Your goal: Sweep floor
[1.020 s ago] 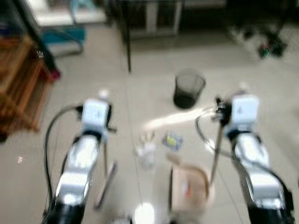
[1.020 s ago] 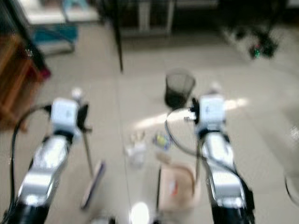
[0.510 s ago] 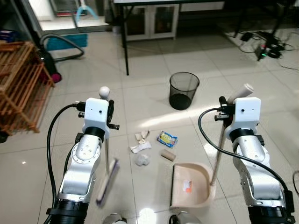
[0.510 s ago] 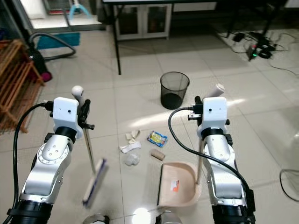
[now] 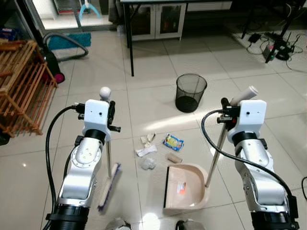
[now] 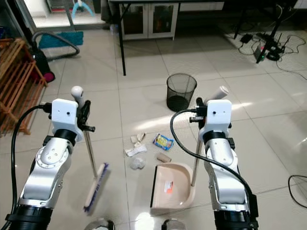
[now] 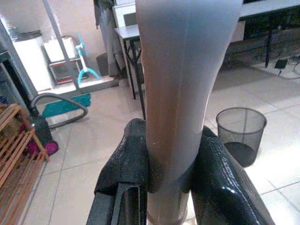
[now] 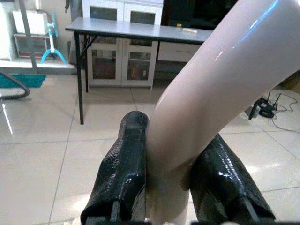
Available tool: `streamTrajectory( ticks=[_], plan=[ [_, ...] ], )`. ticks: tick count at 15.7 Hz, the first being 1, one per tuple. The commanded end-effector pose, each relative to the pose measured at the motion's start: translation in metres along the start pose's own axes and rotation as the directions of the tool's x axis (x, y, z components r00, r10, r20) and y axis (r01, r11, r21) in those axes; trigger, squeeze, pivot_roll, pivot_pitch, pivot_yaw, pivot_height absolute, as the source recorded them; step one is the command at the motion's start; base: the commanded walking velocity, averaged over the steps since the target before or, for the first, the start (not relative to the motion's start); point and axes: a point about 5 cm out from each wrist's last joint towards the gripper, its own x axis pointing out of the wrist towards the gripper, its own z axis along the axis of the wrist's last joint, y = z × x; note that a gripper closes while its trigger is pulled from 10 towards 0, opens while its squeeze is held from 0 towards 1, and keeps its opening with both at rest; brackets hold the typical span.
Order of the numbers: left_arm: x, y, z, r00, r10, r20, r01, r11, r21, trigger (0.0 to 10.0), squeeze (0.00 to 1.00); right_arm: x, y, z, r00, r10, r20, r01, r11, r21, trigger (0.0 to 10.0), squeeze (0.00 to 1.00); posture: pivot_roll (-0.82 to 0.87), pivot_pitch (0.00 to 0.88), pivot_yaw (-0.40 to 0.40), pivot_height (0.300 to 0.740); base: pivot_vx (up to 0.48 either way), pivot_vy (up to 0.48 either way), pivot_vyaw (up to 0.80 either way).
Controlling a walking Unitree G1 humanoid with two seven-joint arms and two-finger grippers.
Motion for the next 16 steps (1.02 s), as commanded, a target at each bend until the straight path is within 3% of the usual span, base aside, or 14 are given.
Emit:
streamTrajectory(
  ticks=[1, 5, 9, 11, 13, 16],
  plan=[
    [0.0022, 0.0010, 0.0071, 0.999, -0.007, 0.039, 0.007, 1.000, 0.002, 10.0, 0.00, 0.0009, -0.0026, 0.0082, 0.999, -0.015, 0.047, 0.015, 1.000, -0.002, 10.0, 0.00, -0.02, 0.071, 0.019, 0.740, 0.322, 0.000, 0.00],
    [0.0022, -0.0006, 0.0069, 0.999, -0.015, 0.039, 0.015, 1.000, 0.000, 10.0, 0.00, 0.0000, -0.0051, 0.0078, 0.999, -0.024, 0.049, 0.024, 1.000, -0.004, 10.0, 0.00, -0.02, 0.066, 0.019, 0.740, 0.327, 0.000, 0.00],
    [0.0021, -0.0003, 0.0069, 0.999, -0.015, 0.040, 0.015, 1.000, 0.001, 10.0, 0.00, 0.0008, -0.0032, 0.0098, 0.998, -0.009, 0.063, 0.013, 0.998, -0.061, 10.0, 0.00, -0.02, 0.068, 0.020, 0.740, 0.329, 0.000, 0.20],
    [0.0021, -0.0002, 0.0071, 0.999, -0.015, 0.040, 0.015, 1.000, 0.002, 10.0, 0.00, 0.0008, -0.0036, 0.0102, 0.998, -0.016, 0.065, 0.020, 0.998, -0.054, 10.0, 0.00, -0.02, 0.072, 0.021, 0.740, 0.330, 0.000, 0.80],
    [0.0021, -0.0004, 0.0071, 0.999, -0.016, 0.039, 0.016, 1.000, 0.002, 10.0, 0.00, -0.0003, -0.0071, 0.0110, 0.996, -0.042, 0.072, 0.043, 0.999, -0.016, 10.0, 0.00, -0.02, 0.076, 0.023, 0.740, 0.330, 0.000, 0.00],
    [0.0022, -0.0013, 0.0067, 0.999, -0.020, 0.037, 0.020, 1.000, 0.002, 10.0, 0.00, -0.0006, -0.0090, 0.0104, 0.997, -0.047, 0.068, 0.048, 0.998, -0.026, 10.0, 0.00, -0.02, 0.079, 0.023, 0.740, 0.329, 0.000, 0.00]
  ],
)
